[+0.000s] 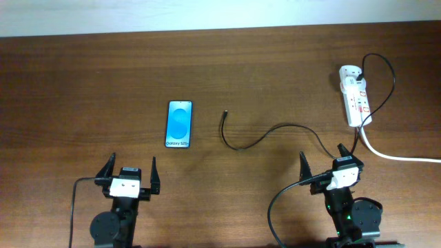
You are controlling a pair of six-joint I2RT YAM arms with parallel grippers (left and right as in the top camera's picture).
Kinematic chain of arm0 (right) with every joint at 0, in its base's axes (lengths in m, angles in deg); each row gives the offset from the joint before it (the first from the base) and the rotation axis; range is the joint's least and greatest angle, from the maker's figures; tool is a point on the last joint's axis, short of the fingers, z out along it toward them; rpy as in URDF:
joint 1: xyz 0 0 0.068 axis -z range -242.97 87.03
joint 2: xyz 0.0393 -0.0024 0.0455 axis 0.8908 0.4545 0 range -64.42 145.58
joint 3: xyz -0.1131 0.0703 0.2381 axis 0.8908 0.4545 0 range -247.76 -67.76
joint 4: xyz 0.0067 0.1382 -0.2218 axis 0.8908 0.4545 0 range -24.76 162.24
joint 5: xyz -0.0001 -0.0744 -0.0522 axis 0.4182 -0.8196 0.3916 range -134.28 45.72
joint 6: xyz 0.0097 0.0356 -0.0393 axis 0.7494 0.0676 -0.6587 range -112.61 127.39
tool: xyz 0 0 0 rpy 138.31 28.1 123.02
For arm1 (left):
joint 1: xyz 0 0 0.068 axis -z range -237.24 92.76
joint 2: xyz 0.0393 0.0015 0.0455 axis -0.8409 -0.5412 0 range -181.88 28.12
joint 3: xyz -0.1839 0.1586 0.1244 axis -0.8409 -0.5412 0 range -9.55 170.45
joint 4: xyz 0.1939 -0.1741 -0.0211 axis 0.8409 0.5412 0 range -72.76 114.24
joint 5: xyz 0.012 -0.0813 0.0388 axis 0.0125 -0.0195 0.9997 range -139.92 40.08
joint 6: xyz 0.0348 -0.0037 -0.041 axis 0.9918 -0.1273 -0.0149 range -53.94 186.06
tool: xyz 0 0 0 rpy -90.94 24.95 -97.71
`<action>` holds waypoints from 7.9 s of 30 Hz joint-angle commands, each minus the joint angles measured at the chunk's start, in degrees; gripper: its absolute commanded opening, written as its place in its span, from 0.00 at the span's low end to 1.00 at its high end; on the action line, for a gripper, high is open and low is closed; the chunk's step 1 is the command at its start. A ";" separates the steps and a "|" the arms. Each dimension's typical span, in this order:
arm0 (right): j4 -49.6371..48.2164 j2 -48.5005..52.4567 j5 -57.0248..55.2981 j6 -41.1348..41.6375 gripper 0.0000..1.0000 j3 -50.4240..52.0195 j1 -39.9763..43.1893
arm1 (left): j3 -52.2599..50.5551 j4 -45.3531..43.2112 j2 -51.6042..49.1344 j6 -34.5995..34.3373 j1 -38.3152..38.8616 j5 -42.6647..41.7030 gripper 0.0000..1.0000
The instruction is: Plug charger to phone and switch on socket
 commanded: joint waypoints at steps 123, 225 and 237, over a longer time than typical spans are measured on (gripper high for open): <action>56.15 85.90 19.08 4.13 0.98 -81.64 -0.52 | 88.21 50.88 -99.80 -5.27 3.80 -13.20 1.00; 57.75 87.23 19.04 4.11 0.98 -81.57 -0.52 | 99.08 56.81 -124.82 -21.88 17.25 4.81 0.70; 57.13 87.23 19.06 4.13 0.98 -81.57 -0.52 | 111.27 61.90 -124.82 -26.03 16.85 -4.31 0.00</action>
